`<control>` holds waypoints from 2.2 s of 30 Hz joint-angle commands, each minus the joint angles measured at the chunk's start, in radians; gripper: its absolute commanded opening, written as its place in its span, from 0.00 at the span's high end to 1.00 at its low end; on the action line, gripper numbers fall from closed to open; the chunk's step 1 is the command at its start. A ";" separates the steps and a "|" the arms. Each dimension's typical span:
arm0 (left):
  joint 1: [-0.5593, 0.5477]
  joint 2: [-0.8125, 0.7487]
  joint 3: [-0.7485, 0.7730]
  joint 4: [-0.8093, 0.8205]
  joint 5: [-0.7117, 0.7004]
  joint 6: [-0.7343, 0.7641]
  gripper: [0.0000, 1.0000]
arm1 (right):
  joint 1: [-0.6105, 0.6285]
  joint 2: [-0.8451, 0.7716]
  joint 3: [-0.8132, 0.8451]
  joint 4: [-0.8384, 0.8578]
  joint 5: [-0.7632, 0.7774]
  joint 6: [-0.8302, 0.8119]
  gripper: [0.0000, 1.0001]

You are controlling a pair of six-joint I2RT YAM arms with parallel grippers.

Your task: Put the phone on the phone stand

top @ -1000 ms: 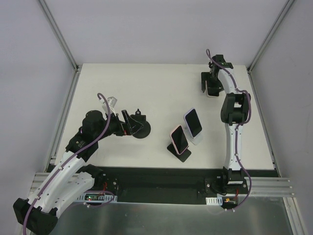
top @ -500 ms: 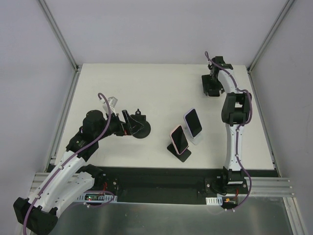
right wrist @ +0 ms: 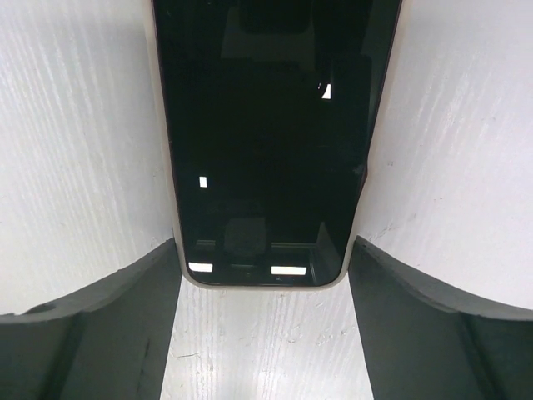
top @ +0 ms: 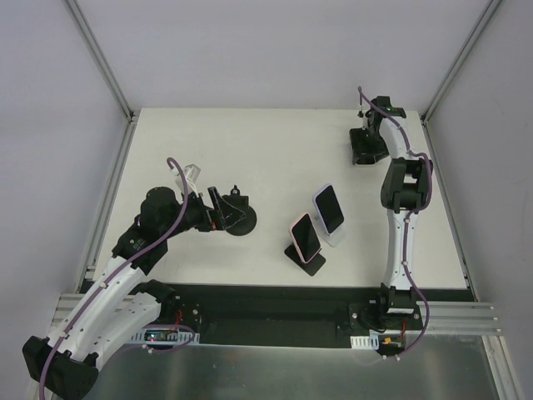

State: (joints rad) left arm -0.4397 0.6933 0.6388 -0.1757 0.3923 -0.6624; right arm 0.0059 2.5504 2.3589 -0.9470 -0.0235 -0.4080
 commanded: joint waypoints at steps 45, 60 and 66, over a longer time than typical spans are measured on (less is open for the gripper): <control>-0.008 -0.075 0.110 -0.047 0.042 -0.003 0.05 | 0.121 -0.510 -0.763 0.151 0.142 0.178 0.98; -0.007 -0.025 0.312 -0.127 -0.014 0.020 0.04 | 0.181 -1.223 -1.165 0.749 0.002 -0.076 0.99; -0.004 0.152 0.485 -0.127 0.137 -0.009 0.04 | 0.422 -1.398 -1.101 0.648 -0.056 -0.169 0.99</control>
State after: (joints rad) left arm -0.4389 0.7437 0.9966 -0.3267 0.4133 -0.6487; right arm 0.2924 1.2121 1.1851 -0.3302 0.0082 -0.4690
